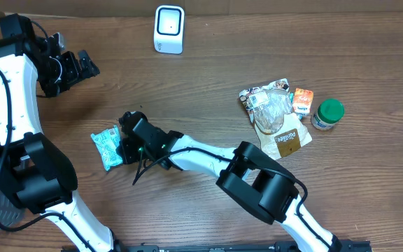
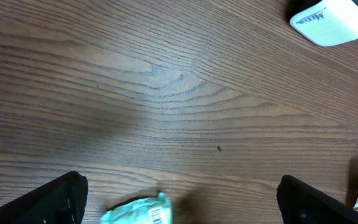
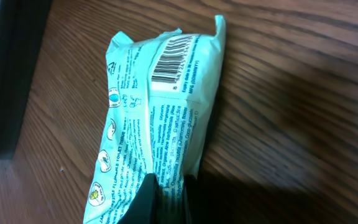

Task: Scan the item barcode
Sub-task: 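Reach the right gripper to the teal wipes pack and grasp it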

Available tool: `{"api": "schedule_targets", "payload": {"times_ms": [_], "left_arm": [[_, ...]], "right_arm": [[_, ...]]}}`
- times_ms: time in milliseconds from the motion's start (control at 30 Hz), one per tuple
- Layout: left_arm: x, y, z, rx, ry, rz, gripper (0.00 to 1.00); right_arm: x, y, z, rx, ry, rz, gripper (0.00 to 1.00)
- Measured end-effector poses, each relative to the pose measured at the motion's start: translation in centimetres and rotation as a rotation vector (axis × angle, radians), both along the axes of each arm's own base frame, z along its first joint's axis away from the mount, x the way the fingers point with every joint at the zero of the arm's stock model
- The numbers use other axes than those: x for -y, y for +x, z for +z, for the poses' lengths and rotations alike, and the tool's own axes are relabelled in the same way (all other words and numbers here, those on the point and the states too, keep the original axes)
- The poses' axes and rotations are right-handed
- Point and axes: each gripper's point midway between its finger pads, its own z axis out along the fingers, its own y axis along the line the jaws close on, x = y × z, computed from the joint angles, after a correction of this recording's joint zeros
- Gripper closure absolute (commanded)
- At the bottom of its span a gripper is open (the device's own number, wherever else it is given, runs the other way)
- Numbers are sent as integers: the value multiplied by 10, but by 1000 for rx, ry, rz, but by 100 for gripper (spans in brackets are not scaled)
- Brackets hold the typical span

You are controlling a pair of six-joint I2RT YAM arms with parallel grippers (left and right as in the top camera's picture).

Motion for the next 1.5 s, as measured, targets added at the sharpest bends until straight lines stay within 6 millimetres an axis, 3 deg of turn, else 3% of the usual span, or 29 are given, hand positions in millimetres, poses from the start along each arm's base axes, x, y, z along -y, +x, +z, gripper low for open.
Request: {"api": "schedule_targets", "payload": {"times_ms": [67,233,367,400,433,467,633,767,867,1167,1500], "left_arm": [[0,0,0,0,0,0,0],[0,0,0,0,0,0,0],[0,0,0,0,0,0,0],[0,0,0,0,0,0,0],[0,0,0,0,0,0,0],[0,0,0,0,0,0,1],[0,0,0,0,0,0,0],[0,0,0,0,0,0,0],[0,0,0,0,0,0,0],[0,0,0,0,0,0,0],[0,0,0,0,0,0,1]], "right_arm": [[15,6,4,-23,-31,-3,96],[87,41,22,-56,-75,98,96],[131,59,28,-5,-119,193,96],[134,61,28,17,-122,217,90],[135,61,28,42,-128,248,41],[135,63,28,66,-133,267,38],[140,74,28,104,-141,259,38],[157,84,29,18,-118,158,45],[164,87,34,-87,-78,61,58],[169,61,24,-417,-119,-236,51],[158,44,4,-478,-141,-372,50]]}}
